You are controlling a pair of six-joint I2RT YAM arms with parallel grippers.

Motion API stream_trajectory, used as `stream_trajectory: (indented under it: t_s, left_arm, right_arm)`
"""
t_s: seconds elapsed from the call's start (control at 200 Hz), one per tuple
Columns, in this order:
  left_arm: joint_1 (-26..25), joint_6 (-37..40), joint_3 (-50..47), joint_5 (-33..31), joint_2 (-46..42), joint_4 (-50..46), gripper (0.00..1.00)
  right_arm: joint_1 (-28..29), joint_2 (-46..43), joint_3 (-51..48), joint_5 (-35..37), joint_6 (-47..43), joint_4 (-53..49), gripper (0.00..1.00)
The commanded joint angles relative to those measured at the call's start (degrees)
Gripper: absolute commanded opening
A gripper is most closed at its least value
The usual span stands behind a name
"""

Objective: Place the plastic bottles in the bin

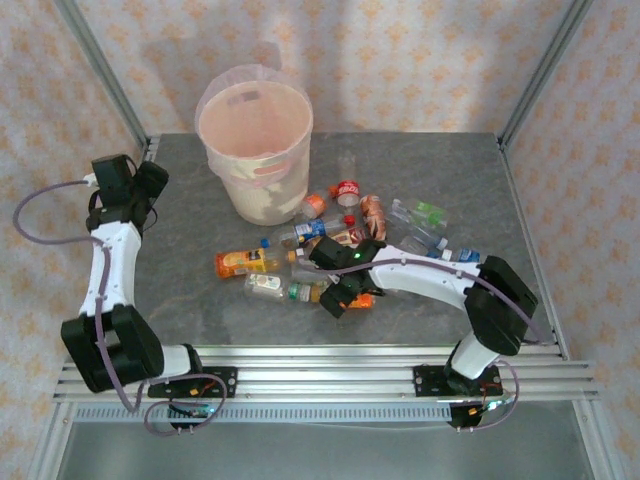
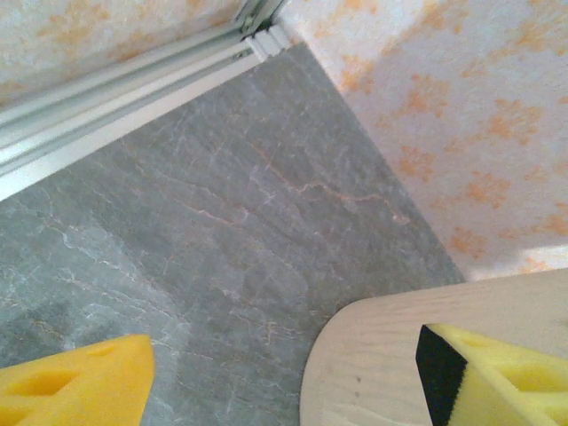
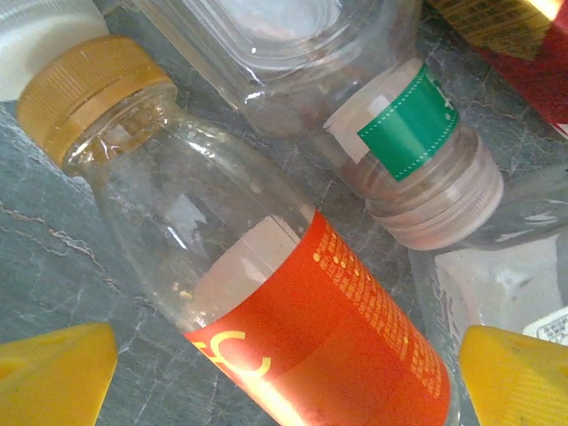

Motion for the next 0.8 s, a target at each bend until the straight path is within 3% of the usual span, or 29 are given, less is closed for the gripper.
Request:
stream_trajectory:
  t_s: [0.0,0.19,0.796]
  left_arm:
    - [-0.23,2.51,-0.29,-3.06,-4.46,-3.23,0.80]
    - [-0.23,4.04,0.80,-4.79,-8.36,-6.28,0.80]
    - [-0.19,4.89,3.06,-4.14,-10.42,-9.39,0.80]
  right_arm:
    - [0.30,1.28,1.37,0.46,-1.20,-2.39,0.99]
    - [0.57,2.73,0.75,-2.07,-0.96,-2.77,0.98]
    - [2.18,7.18,-2.68,-5.34,2.54,-1.05,0.81]
